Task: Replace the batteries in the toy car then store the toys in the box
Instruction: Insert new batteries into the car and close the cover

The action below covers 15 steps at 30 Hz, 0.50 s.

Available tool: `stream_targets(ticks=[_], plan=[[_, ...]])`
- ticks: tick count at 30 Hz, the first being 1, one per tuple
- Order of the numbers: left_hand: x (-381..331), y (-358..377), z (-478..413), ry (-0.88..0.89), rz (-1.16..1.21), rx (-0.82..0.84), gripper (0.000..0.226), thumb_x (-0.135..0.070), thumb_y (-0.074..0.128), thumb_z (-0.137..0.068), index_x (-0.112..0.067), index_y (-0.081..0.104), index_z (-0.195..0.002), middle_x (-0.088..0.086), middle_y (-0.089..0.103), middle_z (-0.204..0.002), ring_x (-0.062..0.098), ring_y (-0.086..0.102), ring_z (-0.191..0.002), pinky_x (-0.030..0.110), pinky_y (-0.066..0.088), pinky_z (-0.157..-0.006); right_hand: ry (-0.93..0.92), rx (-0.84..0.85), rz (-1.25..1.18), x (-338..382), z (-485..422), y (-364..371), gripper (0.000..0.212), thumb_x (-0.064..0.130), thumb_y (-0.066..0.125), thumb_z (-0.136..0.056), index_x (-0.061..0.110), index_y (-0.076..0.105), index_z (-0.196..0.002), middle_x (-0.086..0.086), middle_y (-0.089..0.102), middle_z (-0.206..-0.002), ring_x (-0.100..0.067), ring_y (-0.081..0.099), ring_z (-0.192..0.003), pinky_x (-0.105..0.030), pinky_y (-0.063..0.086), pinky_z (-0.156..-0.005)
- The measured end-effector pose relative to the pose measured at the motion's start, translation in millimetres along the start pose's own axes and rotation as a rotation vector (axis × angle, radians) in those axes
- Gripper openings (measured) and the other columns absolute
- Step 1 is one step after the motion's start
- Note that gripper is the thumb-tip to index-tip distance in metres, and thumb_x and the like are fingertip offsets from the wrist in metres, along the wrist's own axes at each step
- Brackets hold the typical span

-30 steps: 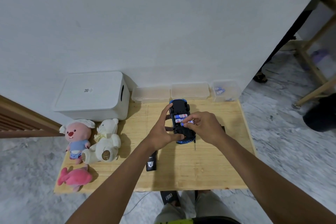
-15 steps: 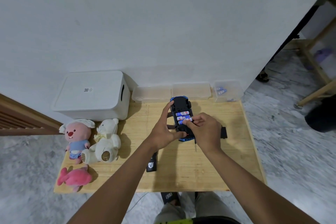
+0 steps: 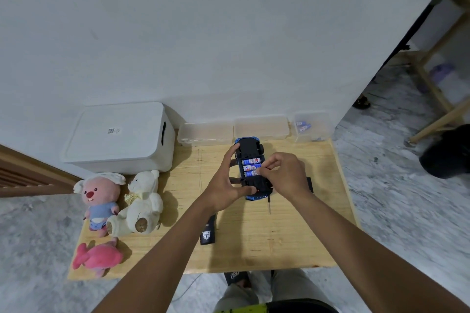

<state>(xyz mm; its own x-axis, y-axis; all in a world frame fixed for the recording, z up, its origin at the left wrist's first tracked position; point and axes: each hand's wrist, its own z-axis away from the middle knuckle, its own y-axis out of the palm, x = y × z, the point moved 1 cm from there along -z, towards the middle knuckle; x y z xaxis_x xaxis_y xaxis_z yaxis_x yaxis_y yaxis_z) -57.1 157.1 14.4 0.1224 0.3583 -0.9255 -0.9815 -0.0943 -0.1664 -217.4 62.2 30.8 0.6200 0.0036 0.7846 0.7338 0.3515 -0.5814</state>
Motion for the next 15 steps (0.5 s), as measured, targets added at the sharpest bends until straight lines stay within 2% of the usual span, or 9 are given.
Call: stream_targets(ticks=[3, 5, 8, 11, 15], plan=[[3.5, 2.3, -6.8, -0.022, -0.022, 0.02, 0.116, -0.006, 0.088, -0.077, -0.059, 0.018, -0.153, -0.004, 0.044, -0.152, 0.021, 0.071, -0.108, 0.038, 0.062, -0.088, -0.032, 0.165, 0.04, -7.0, -12.9, -16.6, 0.005, 0.028, 0.08, -0.082, 0.025, 0.077, -0.079, 0.012, 0.074, -0.083, 0.002, 0.067, -0.079, -0.004, 0.042, -0.06], [3.6, 2.4, -12.8, -0.037, -0.031, 0.022, 0.116, -0.005, 0.088, -0.077, -0.058, 0.018, -0.154, -0.005, 0.043, -0.152, 0.02, 0.071, -0.108, 0.033, 0.062, -0.086, -0.075, 0.171, 0.018, -14.4, -24.6, -36.4, 0.006, 0.028, 0.075, -0.088, 0.024, 0.078, -0.088, 0.013, 0.075, -0.087, 0.006, 0.066, -0.077, -0.004, 0.045, -0.063], [4.9, 3.4, -20.8, -0.061, -0.051, 0.043, 0.116, -0.004, 0.087, -0.078, -0.055, 0.017, -0.155, -0.004, 0.043, -0.152, 0.017, 0.071, -0.106, 0.027, 0.06, -0.081, -0.146, 0.084, 0.14, -40.1, -40.9, -66.5, 0.01, 0.023, 0.074, -0.09, 0.021, 0.076, -0.099, 0.007, 0.073, -0.089, -0.004, 0.068, -0.078, -0.018, 0.052, -0.07], [5.9, 8.4, -26.1, -0.075, -0.071, 0.066, 0.116, -0.004, 0.087, -0.078, -0.054, 0.018, -0.156, -0.003, 0.044, -0.151, 0.013, 0.073, -0.1, 0.022, 0.059, -0.075, -0.158, 0.207, 0.423, -78.7, -46.3, -82.5, 0.034, 0.018, 0.078, -0.085, 0.024, 0.067, -0.117, 0.001, 0.068, -0.105, -0.019, 0.068, -0.09, -0.028, 0.054, -0.078], [7.4, 20.3, -34.3, -0.088, -0.073, 0.082, 0.115, -0.003, 0.086, -0.079, -0.053, 0.016, -0.157, -0.004, 0.045, -0.149, 0.006, 0.074, -0.093, 0.02, 0.059, -0.075, -0.162, 0.356, 0.559, -121.2, -40.6, -75.2, 0.056, 0.019, 0.082, -0.078, 0.028, 0.058, -0.128, 0.006, 0.052, -0.123, -0.019, 0.058, -0.103, -0.038, 0.054, -0.086]])
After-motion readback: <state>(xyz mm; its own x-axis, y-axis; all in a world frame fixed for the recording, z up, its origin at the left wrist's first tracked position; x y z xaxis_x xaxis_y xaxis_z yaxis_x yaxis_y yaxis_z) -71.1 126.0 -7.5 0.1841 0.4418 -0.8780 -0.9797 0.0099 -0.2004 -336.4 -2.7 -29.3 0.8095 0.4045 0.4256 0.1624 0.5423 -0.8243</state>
